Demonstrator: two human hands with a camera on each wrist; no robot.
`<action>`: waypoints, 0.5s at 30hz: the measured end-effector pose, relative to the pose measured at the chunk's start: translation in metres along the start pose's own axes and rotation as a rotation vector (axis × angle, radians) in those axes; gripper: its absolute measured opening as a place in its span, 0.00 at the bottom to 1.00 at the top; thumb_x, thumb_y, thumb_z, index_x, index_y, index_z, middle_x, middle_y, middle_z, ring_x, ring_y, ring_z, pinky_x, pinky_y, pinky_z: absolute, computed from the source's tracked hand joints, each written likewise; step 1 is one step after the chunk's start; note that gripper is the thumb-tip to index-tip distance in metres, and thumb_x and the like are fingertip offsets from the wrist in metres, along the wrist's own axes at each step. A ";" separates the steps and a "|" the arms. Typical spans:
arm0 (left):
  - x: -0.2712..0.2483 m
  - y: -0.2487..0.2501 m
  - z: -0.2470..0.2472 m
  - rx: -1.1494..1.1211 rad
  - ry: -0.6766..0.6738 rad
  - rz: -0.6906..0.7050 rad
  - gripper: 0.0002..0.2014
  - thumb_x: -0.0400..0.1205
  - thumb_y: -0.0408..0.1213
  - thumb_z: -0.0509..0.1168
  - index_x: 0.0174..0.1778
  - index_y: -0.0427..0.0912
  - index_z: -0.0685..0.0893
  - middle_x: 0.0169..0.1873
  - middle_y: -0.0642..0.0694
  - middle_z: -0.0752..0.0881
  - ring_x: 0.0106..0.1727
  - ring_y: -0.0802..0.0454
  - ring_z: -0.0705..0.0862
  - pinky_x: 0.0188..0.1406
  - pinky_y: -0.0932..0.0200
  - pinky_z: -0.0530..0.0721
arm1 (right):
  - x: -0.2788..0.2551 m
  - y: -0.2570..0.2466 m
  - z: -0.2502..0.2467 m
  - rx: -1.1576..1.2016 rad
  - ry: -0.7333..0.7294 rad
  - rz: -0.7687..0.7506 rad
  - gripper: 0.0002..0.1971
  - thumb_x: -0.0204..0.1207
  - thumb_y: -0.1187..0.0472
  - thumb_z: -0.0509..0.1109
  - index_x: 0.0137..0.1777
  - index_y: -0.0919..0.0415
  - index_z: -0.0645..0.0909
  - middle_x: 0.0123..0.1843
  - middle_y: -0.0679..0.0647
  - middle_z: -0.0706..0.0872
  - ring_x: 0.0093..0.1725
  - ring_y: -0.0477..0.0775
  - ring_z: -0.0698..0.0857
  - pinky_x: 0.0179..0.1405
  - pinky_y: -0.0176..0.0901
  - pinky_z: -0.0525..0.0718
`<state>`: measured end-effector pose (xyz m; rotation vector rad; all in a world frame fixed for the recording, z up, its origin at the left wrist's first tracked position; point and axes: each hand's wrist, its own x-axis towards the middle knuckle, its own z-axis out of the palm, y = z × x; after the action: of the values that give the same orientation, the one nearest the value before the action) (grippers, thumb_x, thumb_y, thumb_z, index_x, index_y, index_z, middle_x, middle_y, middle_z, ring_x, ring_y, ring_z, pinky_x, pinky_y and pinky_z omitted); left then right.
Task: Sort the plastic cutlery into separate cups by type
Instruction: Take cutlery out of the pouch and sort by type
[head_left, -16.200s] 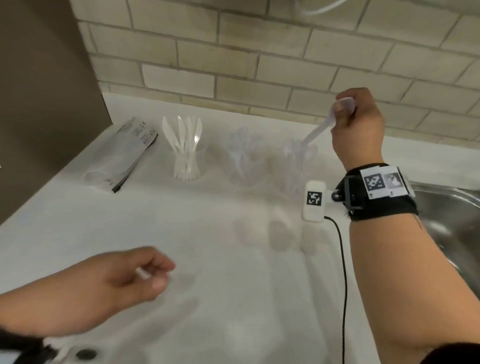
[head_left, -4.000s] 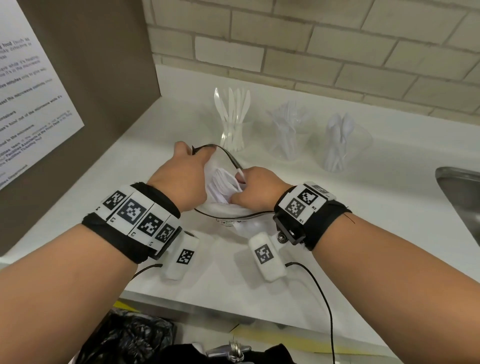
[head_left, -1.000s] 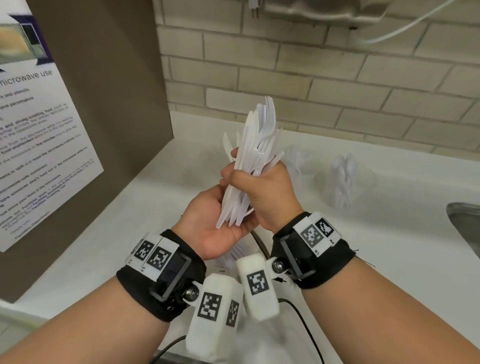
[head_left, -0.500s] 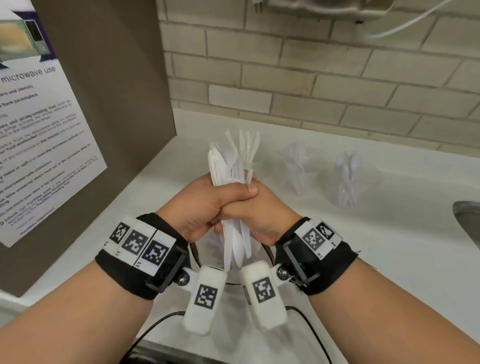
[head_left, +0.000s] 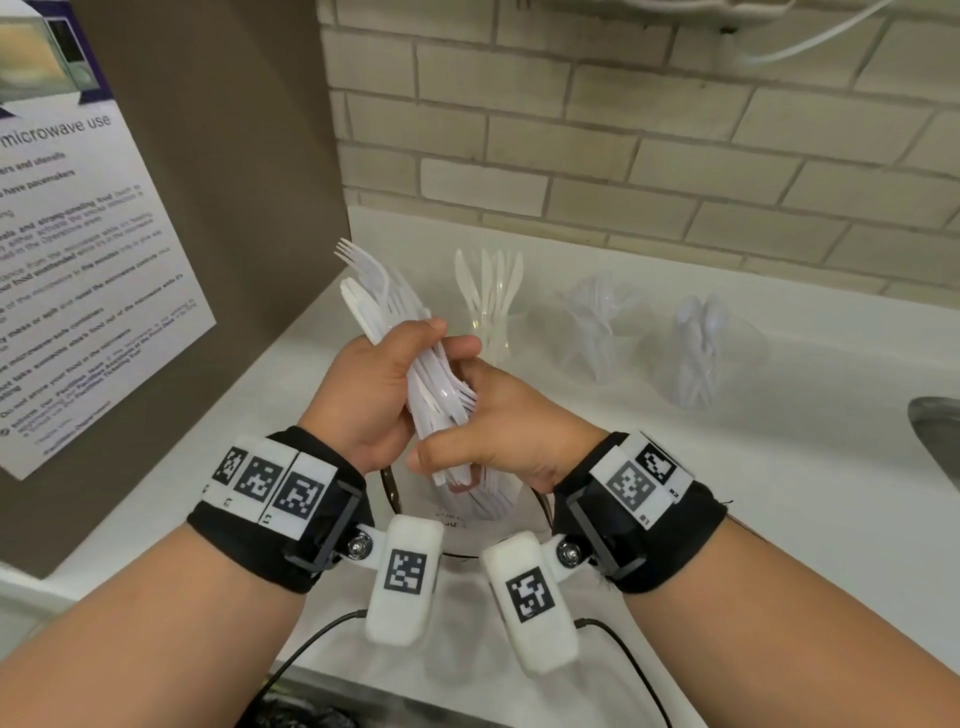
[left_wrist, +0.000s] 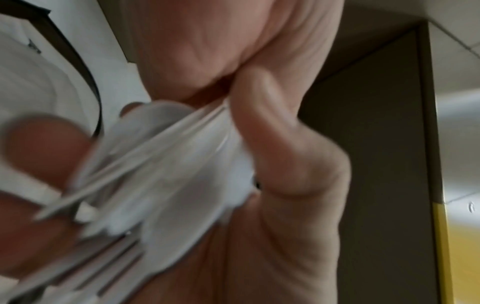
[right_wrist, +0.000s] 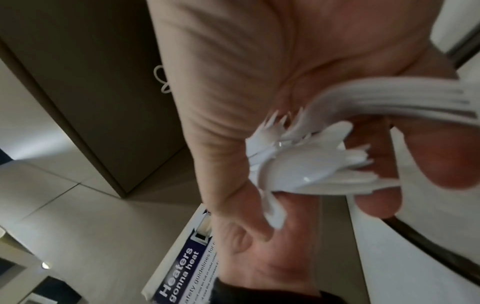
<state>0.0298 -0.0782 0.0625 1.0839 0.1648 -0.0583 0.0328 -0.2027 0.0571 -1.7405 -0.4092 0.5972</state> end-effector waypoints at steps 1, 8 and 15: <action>-0.001 -0.001 0.001 -0.022 0.019 0.017 0.10 0.82 0.36 0.64 0.46 0.30 0.85 0.46 0.35 0.91 0.53 0.40 0.90 0.50 0.42 0.88 | 0.000 -0.001 -0.001 0.020 -0.004 0.010 0.35 0.54 0.63 0.82 0.64 0.54 0.74 0.48 0.54 0.86 0.44 0.55 0.89 0.42 0.59 0.87; 0.003 0.000 -0.002 -0.253 0.172 0.201 0.09 0.83 0.34 0.64 0.37 0.40 0.77 0.24 0.48 0.77 0.30 0.52 0.86 0.46 0.47 0.89 | -0.002 -0.001 -0.008 0.282 -0.035 0.166 0.37 0.60 0.62 0.81 0.69 0.55 0.69 0.52 0.53 0.85 0.41 0.51 0.85 0.30 0.42 0.81; -0.001 -0.008 0.004 0.128 0.165 0.352 0.04 0.82 0.34 0.66 0.43 0.39 0.79 0.26 0.46 0.79 0.29 0.51 0.81 0.32 0.56 0.85 | 0.003 -0.001 -0.002 0.322 -0.136 0.135 0.24 0.63 0.65 0.75 0.60 0.54 0.76 0.47 0.53 0.83 0.50 0.53 0.82 0.41 0.44 0.78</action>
<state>0.0287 -0.0851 0.0576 1.2320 0.1177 0.3417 0.0368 -0.2022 0.0576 -1.4310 -0.2737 0.8342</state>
